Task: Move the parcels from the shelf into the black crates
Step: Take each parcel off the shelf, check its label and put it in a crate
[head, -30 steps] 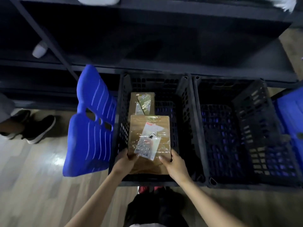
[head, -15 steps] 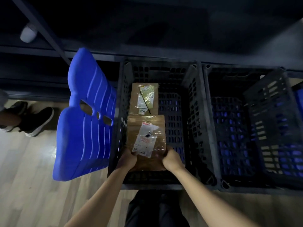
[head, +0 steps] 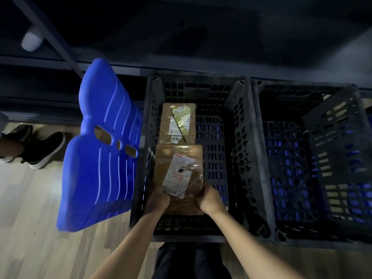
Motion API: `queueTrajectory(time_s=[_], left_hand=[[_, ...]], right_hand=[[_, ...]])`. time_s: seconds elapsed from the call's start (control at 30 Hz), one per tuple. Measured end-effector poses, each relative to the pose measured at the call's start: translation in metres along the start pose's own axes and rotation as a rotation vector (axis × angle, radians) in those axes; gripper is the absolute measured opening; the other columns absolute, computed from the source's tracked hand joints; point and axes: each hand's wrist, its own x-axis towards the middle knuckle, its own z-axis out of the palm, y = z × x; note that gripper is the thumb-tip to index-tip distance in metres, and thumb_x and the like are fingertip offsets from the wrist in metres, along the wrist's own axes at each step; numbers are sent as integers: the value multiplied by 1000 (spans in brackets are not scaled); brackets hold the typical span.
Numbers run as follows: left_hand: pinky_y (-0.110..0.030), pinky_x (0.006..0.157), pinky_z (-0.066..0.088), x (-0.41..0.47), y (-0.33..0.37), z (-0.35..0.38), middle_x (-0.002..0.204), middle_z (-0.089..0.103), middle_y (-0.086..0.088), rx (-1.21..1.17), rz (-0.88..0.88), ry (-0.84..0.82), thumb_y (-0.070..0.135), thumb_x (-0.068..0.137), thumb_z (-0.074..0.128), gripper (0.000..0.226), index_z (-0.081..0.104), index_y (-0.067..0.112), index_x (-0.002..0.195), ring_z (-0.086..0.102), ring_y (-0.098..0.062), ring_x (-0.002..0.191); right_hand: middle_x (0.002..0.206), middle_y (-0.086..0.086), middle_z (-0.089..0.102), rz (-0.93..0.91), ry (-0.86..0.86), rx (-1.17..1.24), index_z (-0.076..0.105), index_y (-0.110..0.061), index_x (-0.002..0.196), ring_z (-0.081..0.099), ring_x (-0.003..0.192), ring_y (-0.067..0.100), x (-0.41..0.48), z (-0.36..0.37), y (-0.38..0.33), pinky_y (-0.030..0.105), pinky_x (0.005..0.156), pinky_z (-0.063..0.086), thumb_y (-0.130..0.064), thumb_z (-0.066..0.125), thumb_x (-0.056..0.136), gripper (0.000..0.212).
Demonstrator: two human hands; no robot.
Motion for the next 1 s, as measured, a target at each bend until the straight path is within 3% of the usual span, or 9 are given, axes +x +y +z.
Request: queueTrajectory(time_s=[0.1, 0.17, 0.23, 0.33, 0.43, 0.5, 0.6, 0.77, 1.0], left_hand=[[-35, 97, 40, -4, 3, -1, 137, 48, -18, 39, -1, 45, 5, 95, 48, 47, 32, 5, 140, 45, -32, 129], [-33, 89, 42, -11, 3, 0, 133, 51, -15, 53, 30, 47, 2, 94, 46, 42, 38, 7, 135, 48, -30, 125], [-29, 77, 39, -21, 9, -2, 126, 56, -13, 78, 33, 62, 7, 92, 49, 37, 45, 8, 129, 54, -29, 118], [-34, 82, 44, -39, 23, -10, 133, 51, -10, 193, 55, 131, 32, 92, 54, 50, 40, 12, 135, 52, -28, 122], [-36, 105, 36, -53, 37, -23, 142, 42, -10, 319, 396, 273, 48, 93, 47, 62, 33, 12, 141, 42, -27, 133], [-36, 112, 27, -56, 55, -38, 147, 40, -10, 427, 549, 263, 50, 95, 41, 69, 24, 8, 147, 38, -27, 137], [-40, 120, -1, -54, 85, -65, 161, 0, -10, 763, 642, 272, 60, 95, 20, 81, -2, 6, 151, -1, -25, 148], [-39, 121, -2, -67, 129, -111, 161, 1, -10, 939, 793, 342, 57, 94, 28, 83, 0, 4, 151, -3, -25, 148], [-37, 121, -1, -101, 203, -187, 160, 4, -11, 904, 955, 572, 54, 95, 33, 82, 2, 3, 151, 1, -24, 148]], right_hand=[[111, 9, 69, 14, -8, -4, 61, -12, 116, 63, 103, 24, 3, 1, -1, 21, 72, 45, -23, 69, 84, 35], [114, 9, 67, 15, -22, -65, 58, -13, 122, 63, 105, 24, 2, -1, -3, 21, 74, 46, -26, 67, 86, 40], [129, 10, 59, 6, -51, -149, 36, -15, 142, 58, 114, 24, -2, -5, -4, 27, 85, 49, -27, 62, 90, 60], [160, 8, 11, -43, -44, -249, -3, -15, 152, 19, 145, 24, -13, -25, -14, 34, 112, 29, -35, 58, 92, 88], [160, 4, -11, -213, 56, -462, -9, -12, 151, -11, 147, 21, -24, -53, -36, 34, 119, 3, -52, 44, 94, 88], [160, 5, -12, -319, 146, -568, -8, -10, 151, -13, 146, 22, -30, -73, -57, 35, 120, -1, -57, 37, 94, 86], [160, 9, -9, -460, 263, -698, -4, -8, 151, -12, 147, 24, -37, -102, -88, 36, 119, -3, -56, 37, 94, 85], [160, 12, -6, -585, 346, -854, -1, -6, 151, -9, 147, 25, -52, -144, -129, 36, 118, -5, -51, 42, 95, 83], [160, 11, -2, -674, 517, -872, 3, -6, 151, -4, 147, 24, -76, -215, -189, 35, 118, -2, -53, 41, 95, 82]])
